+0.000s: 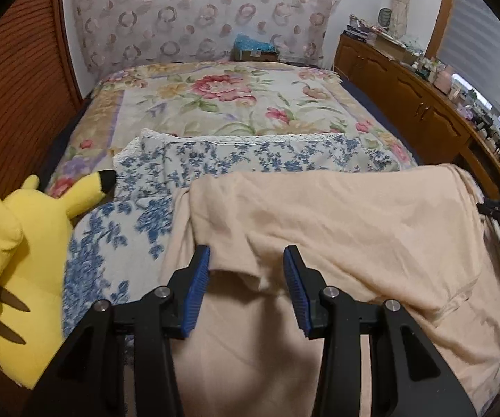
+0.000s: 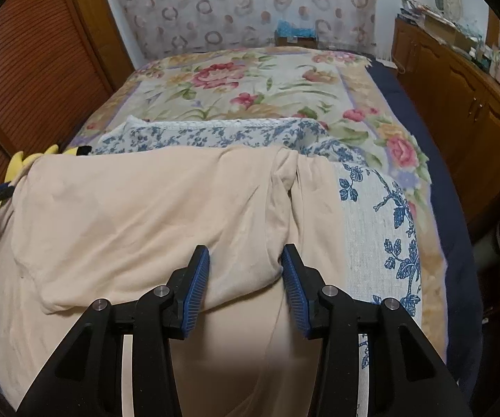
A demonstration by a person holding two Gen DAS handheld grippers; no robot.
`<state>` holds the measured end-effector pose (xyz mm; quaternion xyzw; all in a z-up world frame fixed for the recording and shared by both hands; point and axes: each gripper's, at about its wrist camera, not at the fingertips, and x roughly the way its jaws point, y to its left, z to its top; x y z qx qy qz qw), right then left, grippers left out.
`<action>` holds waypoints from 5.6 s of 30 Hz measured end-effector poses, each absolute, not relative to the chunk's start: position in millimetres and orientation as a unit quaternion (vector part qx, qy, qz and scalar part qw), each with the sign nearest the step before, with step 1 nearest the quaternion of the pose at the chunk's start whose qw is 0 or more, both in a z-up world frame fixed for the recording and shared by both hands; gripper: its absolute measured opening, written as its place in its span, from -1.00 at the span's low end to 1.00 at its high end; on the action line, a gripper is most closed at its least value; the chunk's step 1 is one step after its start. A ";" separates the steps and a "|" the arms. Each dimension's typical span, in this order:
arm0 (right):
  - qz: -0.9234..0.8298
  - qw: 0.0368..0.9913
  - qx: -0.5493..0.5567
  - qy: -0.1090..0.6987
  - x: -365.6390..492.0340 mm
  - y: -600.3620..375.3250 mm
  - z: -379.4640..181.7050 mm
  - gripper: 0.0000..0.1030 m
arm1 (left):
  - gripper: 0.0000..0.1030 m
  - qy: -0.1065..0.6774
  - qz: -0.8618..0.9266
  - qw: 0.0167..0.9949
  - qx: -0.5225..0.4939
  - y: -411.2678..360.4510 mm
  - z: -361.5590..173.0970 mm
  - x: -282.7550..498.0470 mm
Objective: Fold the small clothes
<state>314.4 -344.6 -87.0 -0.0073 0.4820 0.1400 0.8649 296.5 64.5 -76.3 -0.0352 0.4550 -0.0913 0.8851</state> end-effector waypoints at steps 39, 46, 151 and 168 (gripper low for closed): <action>0.194 0.921 0.001 0.338 175.0 -359.2 42.6 -0.93 | -0.97 0.294 -0.061 0.950 -0.082 111.3 11.5 137.4; 0.191 0.923 -0.001 0.333 125.1 -363.6 33.0 -0.93 | -0.97 0.293 -0.055 0.951 -0.080 112.5 -3.2 92.3; 0.167 0.895 -0.100 0.401 74.3 -316.5 -93.1 0.00 | -0.97 0.265 -0.217 0.940 -0.001 -17.6 26.5 48.4; 0.148 0.923 -0.045 0.352 46.3 -356.0 -35.7 -0.01 | -0.97 0.253 -0.339 0.905 0.037 -146.3 73.8 76.4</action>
